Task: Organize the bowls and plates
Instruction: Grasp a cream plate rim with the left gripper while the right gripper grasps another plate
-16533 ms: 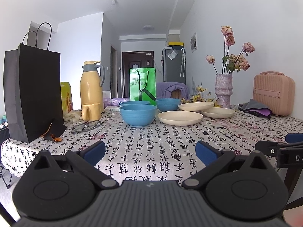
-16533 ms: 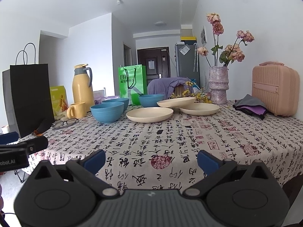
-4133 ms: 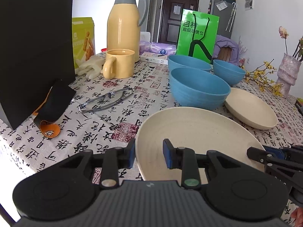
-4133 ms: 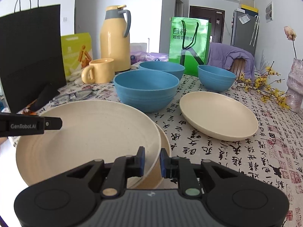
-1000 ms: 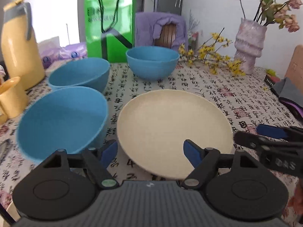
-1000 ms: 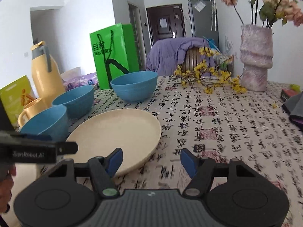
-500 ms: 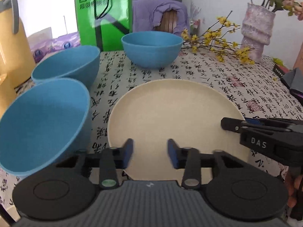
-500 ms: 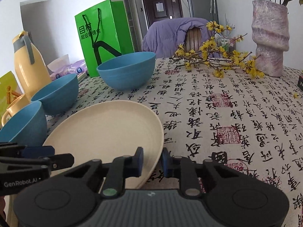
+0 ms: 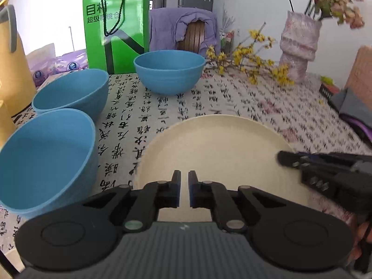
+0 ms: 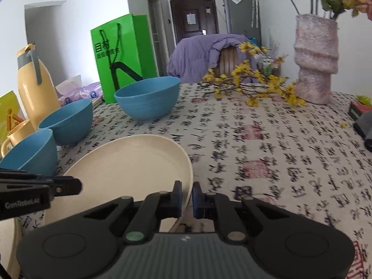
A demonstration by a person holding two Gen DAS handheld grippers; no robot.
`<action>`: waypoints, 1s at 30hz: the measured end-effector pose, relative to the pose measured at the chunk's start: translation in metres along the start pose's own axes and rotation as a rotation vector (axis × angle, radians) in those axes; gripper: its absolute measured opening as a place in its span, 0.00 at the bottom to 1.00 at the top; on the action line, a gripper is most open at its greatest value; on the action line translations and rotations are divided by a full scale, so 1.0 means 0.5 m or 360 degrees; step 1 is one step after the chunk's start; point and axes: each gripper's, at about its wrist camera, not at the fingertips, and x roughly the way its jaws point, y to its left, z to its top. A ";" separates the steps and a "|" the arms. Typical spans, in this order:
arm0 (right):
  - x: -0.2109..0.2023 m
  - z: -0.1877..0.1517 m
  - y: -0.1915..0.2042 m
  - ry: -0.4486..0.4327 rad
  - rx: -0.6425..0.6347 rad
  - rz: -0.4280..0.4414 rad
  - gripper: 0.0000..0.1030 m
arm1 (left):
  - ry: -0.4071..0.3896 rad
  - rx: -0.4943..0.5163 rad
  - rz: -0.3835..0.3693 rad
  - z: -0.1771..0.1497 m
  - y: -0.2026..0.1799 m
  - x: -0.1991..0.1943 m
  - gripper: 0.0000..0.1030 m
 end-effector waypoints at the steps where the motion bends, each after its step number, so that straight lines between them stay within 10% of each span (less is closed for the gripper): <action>1: -0.006 -0.007 -0.015 0.0007 0.0026 -0.0010 0.08 | 0.0007 0.0009 0.0007 -0.003 -0.003 0.000 0.09; 8: -0.045 -0.031 -0.083 0.0011 0.0069 -0.0107 0.08 | -0.0009 0.0052 -0.0077 -0.003 -0.039 -0.001 0.15; 11: -0.052 -0.033 -0.108 0.0005 0.0086 -0.0162 0.09 | -0.0133 0.0082 -0.0054 -0.003 -0.051 -0.020 0.42; 16: -0.055 -0.040 -0.125 0.0003 0.0106 -0.0153 0.09 | -0.0028 0.0116 -0.0090 0.010 -0.068 0.019 0.40; 19: -0.056 -0.041 -0.121 0.0005 0.0101 -0.0139 0.09 | 0.0137 0.0020 -0.0114 0.016 -0.062 0.064 0.20; 30: -0.152 -0.042 -0.107 -0.0093 0.0043 -0.0157 0.09 | 0.0083 -0.0139 -0.0099 0.004 -0.067 -0.017 0.12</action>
